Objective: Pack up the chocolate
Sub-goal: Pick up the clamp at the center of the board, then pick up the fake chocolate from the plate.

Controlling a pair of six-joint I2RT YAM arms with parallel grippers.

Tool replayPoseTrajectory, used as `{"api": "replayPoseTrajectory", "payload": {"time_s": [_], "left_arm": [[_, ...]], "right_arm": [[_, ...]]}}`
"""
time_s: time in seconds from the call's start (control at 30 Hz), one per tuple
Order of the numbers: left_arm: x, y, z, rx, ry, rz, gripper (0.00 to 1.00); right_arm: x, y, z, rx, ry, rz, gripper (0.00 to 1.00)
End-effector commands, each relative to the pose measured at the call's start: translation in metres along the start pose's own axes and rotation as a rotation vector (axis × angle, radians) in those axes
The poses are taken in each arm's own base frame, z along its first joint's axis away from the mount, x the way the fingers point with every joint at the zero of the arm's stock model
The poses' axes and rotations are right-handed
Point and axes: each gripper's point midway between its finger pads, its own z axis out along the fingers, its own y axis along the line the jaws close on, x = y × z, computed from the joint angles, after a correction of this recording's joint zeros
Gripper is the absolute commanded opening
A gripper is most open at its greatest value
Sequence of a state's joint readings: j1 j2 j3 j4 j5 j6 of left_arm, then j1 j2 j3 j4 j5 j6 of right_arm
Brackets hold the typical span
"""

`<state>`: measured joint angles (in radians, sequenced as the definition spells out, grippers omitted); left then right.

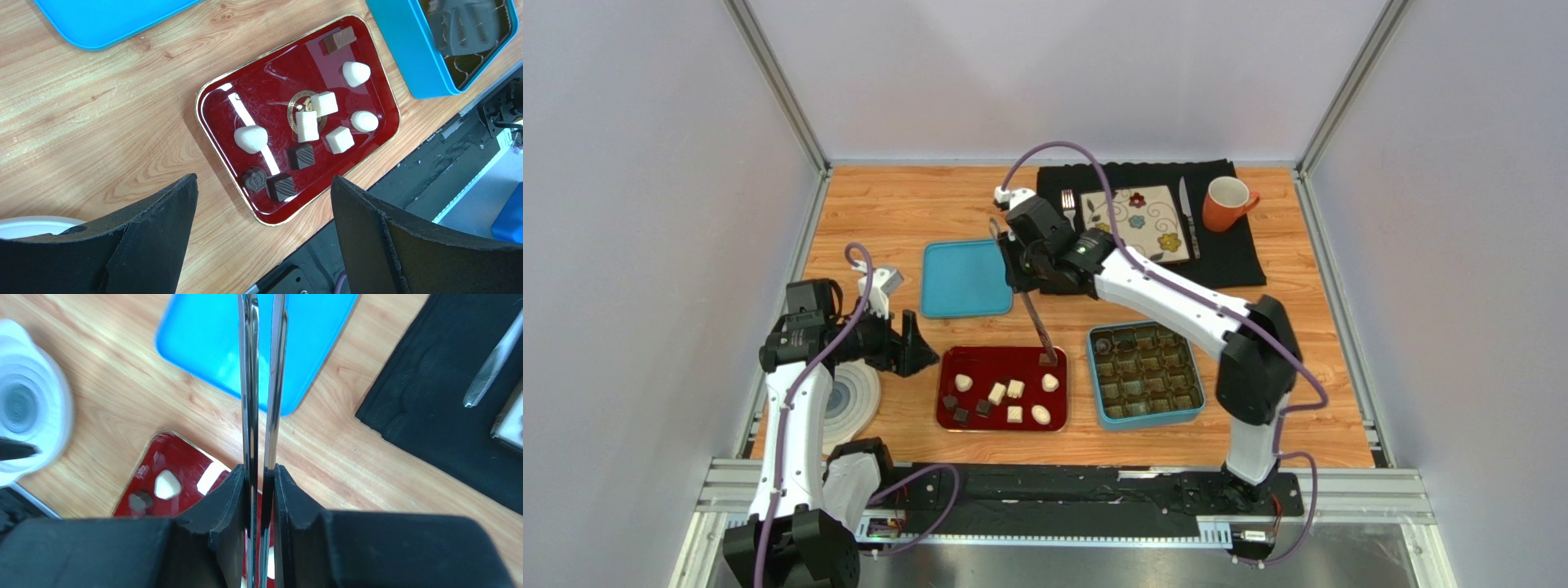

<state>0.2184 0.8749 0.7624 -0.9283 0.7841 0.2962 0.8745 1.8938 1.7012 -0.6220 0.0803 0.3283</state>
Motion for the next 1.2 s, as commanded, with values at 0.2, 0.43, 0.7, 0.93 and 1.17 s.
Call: {"api": "replayPoseTrajectory", "payload": {"time_s": [0.2, 0.43, 0.7, 0.93, 1.17], "left_arm": [[-0.017, -0.007, -0.010, 0.006, -0.048, 0.063, 0.88], [-0.031, -0.010, -0.008, 0.036, -0.090, 0.048, 0.88], [-0.065, -0.026, 0.016, 0.104, -0.082, 0.039, 0.84], [-0.097, -0.029, 0.017, 0.048, -0.121, 0.104, 0.83], [-0.108, -0.022, 0.014, -0.003, -0.140, 0.146, 0.83]], "right_arm": [[-0.050, 0.029, -0.103, -0.006, -0.683, -0.014, 0.08], [-0.011, 0.050, -0.116, -0.114, -0.866, 0.017, 0.03], [-0.021, 0.114, -0.138, -0.332, -0.897, -0.006, 0.04], [-0.018, 0.151, -0.124, -0.455, -0.835, -0.028, 0.04], [0.000, 0.166, -0.116, -0.531, -0.731, -0.048, 0.04]]}}
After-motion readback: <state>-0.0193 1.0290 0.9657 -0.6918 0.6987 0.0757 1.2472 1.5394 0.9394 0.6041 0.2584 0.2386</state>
